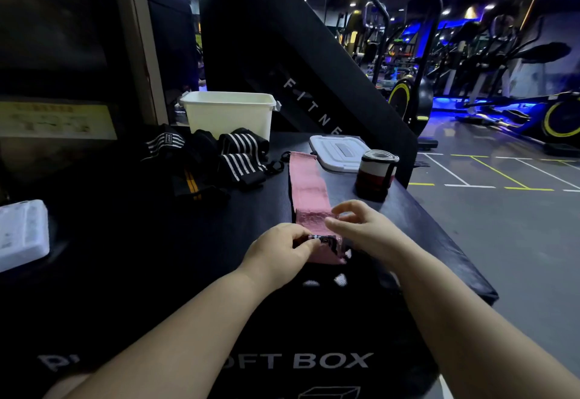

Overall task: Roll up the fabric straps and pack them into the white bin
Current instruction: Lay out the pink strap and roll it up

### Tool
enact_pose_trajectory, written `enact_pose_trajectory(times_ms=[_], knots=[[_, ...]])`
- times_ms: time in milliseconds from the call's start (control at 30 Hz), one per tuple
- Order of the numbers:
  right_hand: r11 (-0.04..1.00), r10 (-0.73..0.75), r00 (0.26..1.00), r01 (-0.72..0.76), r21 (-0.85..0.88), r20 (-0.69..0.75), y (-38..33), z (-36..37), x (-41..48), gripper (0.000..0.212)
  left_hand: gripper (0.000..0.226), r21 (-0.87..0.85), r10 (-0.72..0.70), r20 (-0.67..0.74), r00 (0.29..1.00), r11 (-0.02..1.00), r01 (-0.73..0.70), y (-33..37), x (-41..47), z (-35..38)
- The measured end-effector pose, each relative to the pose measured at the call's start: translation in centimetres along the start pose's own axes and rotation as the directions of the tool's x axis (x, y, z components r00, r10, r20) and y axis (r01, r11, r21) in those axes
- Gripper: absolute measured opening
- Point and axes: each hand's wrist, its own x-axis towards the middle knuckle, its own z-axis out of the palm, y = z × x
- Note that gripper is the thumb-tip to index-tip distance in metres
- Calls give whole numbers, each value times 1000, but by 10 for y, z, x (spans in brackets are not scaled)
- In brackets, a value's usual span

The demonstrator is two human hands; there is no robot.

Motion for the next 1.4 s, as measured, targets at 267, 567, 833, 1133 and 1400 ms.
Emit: enact_pose_trajectory(times_ms=[267, 567, 833, 1133, 1400], knots=[[984, 54, 992, -72, -163, -112, -11, 5, 33, 35, 22, -54, -74, 37, 997, 996, 76, 0, 4, -2], [982, 78, 996, -84, -170, -44, -15, 7, 58, 35, 26, -7, -71, 15, 997, 997, 71, 2, 2, -4], [927, 323, 943, -332, 176, 77, -10, 6, 69, 22, 23, -28, -65, 2, 998, 997, 65, -2, 4, -3], [964, 260, 965, -256, 71, -45, -3, 14, 92, 41, 25, -36, -79, 30, 996, 996, 80, -4, 7, -2], [943, 278, 960, -280, 180, 32, -4, 13, 94, 28, 26, -33, -145, 43, 988, 989, 147, -1, 9, -4]])
